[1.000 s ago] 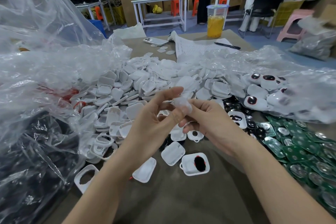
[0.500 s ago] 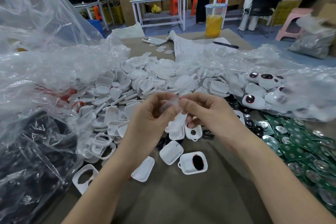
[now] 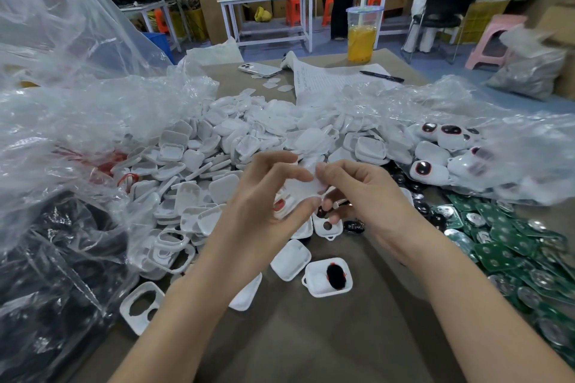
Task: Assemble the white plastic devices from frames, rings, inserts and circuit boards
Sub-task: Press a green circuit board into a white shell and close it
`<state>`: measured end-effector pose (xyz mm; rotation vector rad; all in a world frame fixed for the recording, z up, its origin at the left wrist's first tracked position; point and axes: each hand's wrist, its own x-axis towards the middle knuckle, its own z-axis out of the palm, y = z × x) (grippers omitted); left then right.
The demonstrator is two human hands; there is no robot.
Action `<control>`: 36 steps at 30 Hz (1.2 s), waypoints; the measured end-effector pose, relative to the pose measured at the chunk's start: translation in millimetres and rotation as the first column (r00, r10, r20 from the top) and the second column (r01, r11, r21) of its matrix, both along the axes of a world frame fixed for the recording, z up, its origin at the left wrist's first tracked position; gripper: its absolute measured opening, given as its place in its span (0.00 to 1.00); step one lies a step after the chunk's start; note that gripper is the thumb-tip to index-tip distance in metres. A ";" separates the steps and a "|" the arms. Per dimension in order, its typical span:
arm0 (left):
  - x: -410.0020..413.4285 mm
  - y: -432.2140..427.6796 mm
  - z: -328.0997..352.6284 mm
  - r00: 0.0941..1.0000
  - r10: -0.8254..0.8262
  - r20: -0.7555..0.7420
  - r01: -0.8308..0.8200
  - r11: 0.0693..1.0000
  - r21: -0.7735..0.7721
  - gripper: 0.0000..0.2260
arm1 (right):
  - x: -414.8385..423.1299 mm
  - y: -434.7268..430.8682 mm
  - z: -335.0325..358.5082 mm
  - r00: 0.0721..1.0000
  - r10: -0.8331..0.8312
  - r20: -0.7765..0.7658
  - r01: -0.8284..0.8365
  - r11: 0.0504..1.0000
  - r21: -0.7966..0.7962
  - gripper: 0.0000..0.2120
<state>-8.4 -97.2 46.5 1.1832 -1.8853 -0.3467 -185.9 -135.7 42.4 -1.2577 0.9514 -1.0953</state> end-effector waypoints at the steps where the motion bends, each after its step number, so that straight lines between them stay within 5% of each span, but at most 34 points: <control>1: 0.4 -0.3 -1.6 0.998 0.000 0.056 0.002 0.999 -0.040 0.09 | 0.1 -0.4 -0.3 1.000 0.005 0.008 -0.006 1.000 0.010 0.11; 5: 1.7 -2.6 -5.3 0.988 0.033 0.151 -0.012 0.990 -0.140 0.07 | 0.1 0.0 -0.7 0.999 0.034 0.026 -0.035 0.998 0.044 0.12; 16: 1.3 -1.5 -8.0 0.992 -0.006 0.124 0.018 0.995 -0.095 0.03 | -4.3 5.7 4.8 1.000 -0.007 -0.025 0.009 0.996 0.087 0.15; 21: 8.2 18.5 -13.6 0.988 -0.055 0.142 0.057 0.998 -0.005 0.01 | -18.6 21.8 3.7 0.941 -0.242 -0.235 0.185 0.953 -0.242 0.08; 27: 18.0 46.7 -18.6 0.956 -0.174 0.238 0.156 0.983 0.092 0.01 | -50.6 52.9 -12.6 0.847 -0.126 -0.516 -0.105 0.913 -0.395 0.13; 36: 13.2 47.9 -20.1 0.927 -0.214 0.309 0.192 0.976 0.100 0.01 | -57.0 55.1 -18.5 0.623 0.092 -0.777 -0.403 0.889 -0.218 0.29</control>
